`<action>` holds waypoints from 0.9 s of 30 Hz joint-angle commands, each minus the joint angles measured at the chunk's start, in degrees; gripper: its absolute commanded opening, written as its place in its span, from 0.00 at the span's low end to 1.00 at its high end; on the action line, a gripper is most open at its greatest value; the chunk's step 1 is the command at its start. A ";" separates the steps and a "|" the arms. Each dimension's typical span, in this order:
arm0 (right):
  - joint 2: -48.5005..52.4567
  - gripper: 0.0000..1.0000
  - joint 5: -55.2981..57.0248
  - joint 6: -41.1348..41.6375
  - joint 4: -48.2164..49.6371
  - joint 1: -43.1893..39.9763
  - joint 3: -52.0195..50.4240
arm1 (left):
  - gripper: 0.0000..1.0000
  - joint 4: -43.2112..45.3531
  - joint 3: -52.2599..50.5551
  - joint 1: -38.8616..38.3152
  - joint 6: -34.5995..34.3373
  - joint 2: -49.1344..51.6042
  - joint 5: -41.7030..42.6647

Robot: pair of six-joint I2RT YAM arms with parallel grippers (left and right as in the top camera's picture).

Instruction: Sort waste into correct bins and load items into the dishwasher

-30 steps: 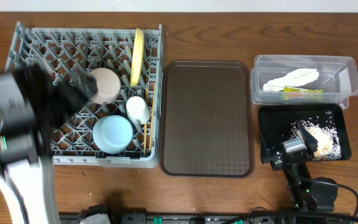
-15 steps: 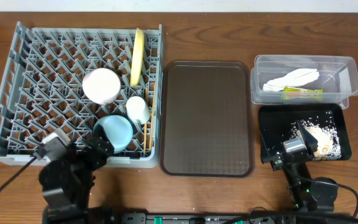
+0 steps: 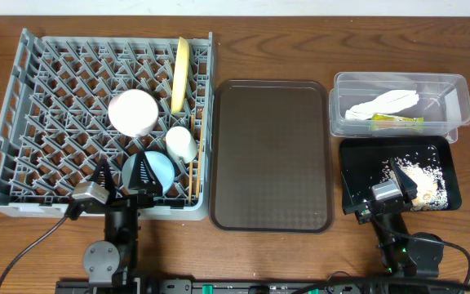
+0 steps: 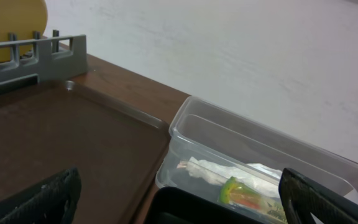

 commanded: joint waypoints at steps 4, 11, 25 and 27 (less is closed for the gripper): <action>-0.31 0.99 0.31 -0.02 -0.28 0.70 -0.07 | 0.98 -5.53 -2.36 -0.61 0.46 -1.57 -4.17; -0.28 0.99 0.31 -0.04 -0.26 0.70 -0.07 | 0.98 -16.11 -2.36 -0.85 12.90 -1.55 -3.85; -0.28 0.99 0.31 -0.02 -0.28 0.70 -0.07 | 0.98 -16.09 -2.36 -1.79 13.20 -1.31 -3.85; -0.28 0.99 0.31 -0.02 -0.26 0.70 -0.07 | 0.98 -16.09 -2.36 -1.79 13.20 -1.31 -3.85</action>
